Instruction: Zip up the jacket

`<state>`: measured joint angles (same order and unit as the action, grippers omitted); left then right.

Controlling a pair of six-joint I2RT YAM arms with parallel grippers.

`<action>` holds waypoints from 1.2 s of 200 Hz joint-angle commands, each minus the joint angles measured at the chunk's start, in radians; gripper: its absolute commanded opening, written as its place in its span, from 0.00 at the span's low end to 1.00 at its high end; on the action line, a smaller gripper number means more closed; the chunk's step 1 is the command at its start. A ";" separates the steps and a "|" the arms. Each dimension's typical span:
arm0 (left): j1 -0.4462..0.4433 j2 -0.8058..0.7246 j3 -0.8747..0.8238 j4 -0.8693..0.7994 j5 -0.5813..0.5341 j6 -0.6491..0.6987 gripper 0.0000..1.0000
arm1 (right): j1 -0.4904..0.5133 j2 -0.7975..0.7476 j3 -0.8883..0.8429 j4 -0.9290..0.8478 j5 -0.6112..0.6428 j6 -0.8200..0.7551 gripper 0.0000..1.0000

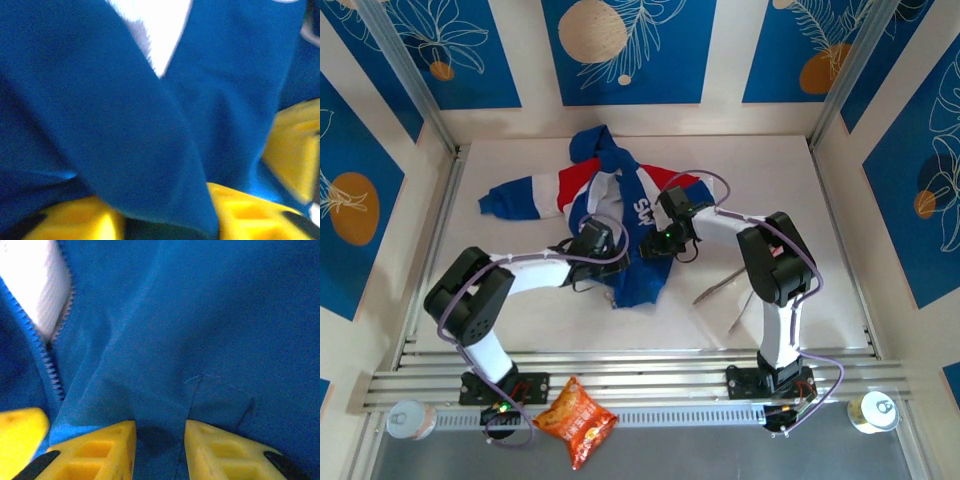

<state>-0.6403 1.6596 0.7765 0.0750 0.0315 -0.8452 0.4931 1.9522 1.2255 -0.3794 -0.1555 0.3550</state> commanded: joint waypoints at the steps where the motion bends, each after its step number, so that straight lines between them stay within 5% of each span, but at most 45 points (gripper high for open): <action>1: 0.066 -0.129 -0.122 0.031 0.011 -0.030 0.17 | -0.051 -0.030 -0.050 -0.045 -0.009 0.019 0.32; 23: 0.164 -0.275 -0.225 0.011 0.079 -0.002 0.00 | -0.071 -0.048 -0.069 -0.041 -0.009 0.023 0.32; 53: 0.259 -0.470 -0.286 -0.125 0.131 0.061 0.00 | -0.074 -0.050 -0.069 -0.045 0.005 0.021 0.32; 91: 0.272 -0.656 -0.289 -0.277 0.133 0.105 0.00 | -0.039 -0.106 -0.043 -0.074 0.053 0.004 0.34; 146: 0.271 -0.664 -0.298 -0.259 0.204 0.052 0.00 | 0.094 -0.197 0.037 -0.169 0.195 -0.085 0.51; 199: 0.271 -0.667 -0.305 -0.274 0.203 0.042 0.00 | 0.217 -0.009 0.112 -0.211 0.168 -0.076 0.57; 218: 0.271 -0.666 -0.275 -0.335 0.215 0.071 0.00 | 0.238 0.046 0.107 -0.181 0.183 -0.061 0.52; 240: 0.271 -0.663 -0.215 -0.446 0.213 0.125 0.00 | 0.236 0.053 0.108 -0.165 0.168 -0.043 0.31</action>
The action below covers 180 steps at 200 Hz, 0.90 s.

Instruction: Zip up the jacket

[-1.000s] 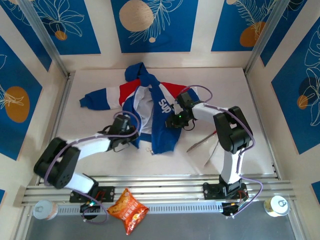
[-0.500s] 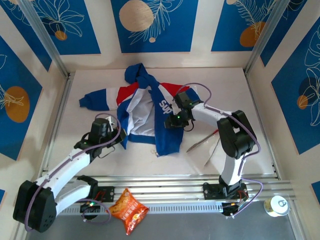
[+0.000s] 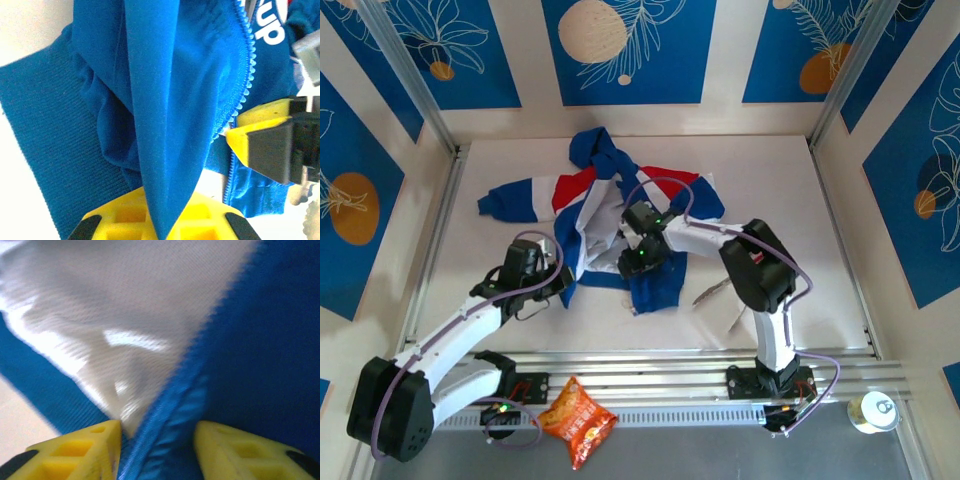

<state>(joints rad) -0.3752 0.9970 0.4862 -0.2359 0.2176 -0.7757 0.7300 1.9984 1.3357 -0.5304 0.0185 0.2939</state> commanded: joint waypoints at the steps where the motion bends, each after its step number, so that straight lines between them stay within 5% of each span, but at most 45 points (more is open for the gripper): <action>1: 0.005 0.000 0.077 -0.140 0.027 0.058 0.00 | -0.002 0.007 -0.004 -0.013 -0.006 0.019 0.30; 32: -0.020 -0.019 0.144 -0.171 0.069 0.077 0.00 | -0.032 -0.039 -0.048 0.058 -0.098 0.049 0.13; 97: -0.148 0.114 0.138 0.082 0.124 -0.028 0.00 | -0.102 -0.132 -0.136 0.156 -0.191 0.137 0.18; 136: -0.169 0.200 0.067 0.257 0.166 -0.123 0.00 | -0.094 -0.226 -0.189 0.209 -0.217 0.159 0.06; 180: -0.167 0.272 0.017 0.415 0.244 -0.159 0.00 | -0.047 -0.321 -0.183 0.178 -0.159 0.182 0.34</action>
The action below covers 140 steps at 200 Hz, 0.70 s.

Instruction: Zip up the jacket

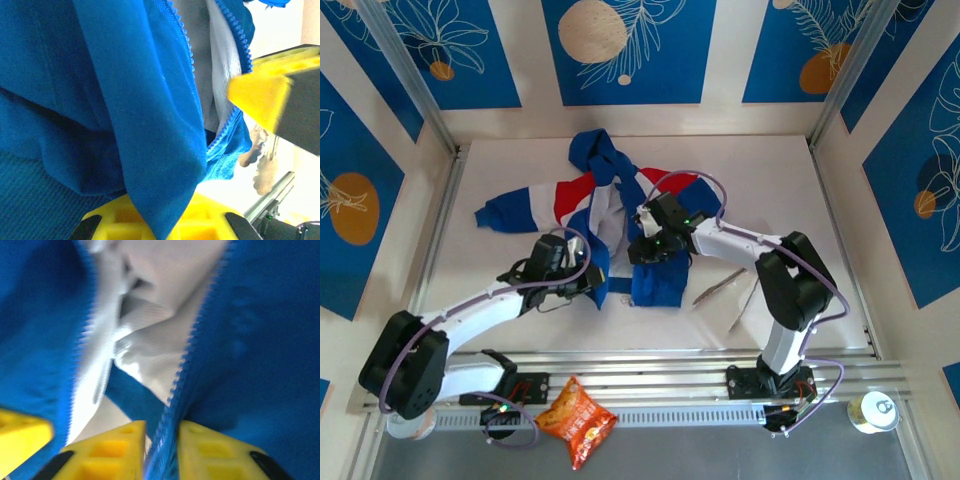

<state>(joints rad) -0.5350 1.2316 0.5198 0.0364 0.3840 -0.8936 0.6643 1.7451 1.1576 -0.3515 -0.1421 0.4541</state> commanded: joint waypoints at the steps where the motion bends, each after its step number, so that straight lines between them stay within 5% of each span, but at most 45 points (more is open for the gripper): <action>1: -0.008 0.041 -0.017 0.145 0.079 -0.041 0.00 | 0.018 -0.072 -0.005 -0.001 0.002 0.024 0.35; 140: 0.029 0.103 -0.090 0.395 0.189 -0.005 0.00 | -0.063 -0.088 -0.033 0.177 -0.278 0.350 0.49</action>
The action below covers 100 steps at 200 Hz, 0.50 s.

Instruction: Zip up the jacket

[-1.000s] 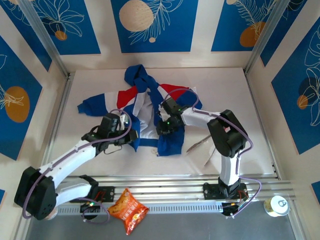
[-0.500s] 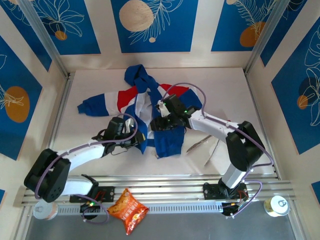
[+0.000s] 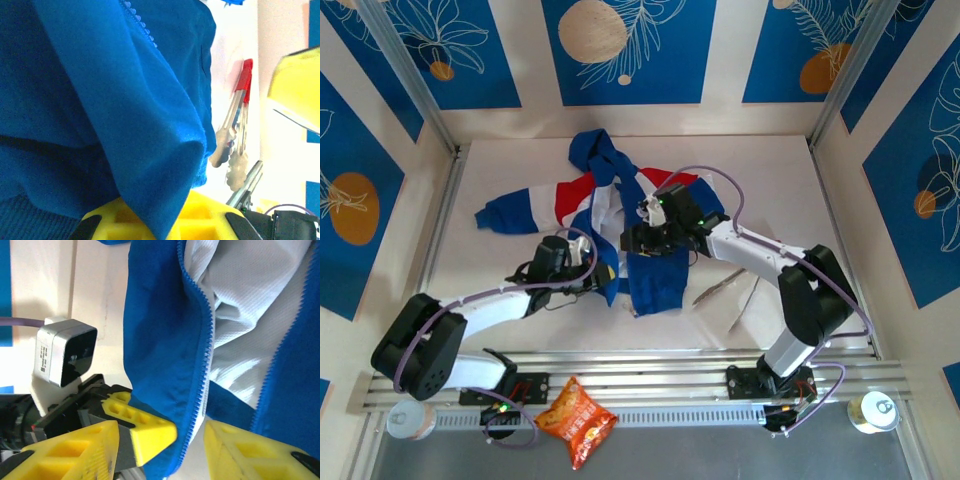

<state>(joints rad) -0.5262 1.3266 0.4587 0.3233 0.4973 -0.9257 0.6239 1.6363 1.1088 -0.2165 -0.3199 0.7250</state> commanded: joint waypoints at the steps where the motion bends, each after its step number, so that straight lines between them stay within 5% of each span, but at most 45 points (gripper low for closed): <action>1: 0.021 0.008 -0.030 0.111 0.077 0.027 0.00 | -0.023 0.020 0.016 0.044 -0.101 0.081 0.49; 100: 0.048 -0.006 -0.034 0.135 0.090 0.001 0.00 | 0.000 0.087 -0.019 0.105 -0.131 0.143 0.51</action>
<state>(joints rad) -0.4873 1.3495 0.4271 0.4557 0.5613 -0.9264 0.6064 1.6829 1.0981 -0.1146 -0.4240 0.8482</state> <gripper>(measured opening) 0.061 0.504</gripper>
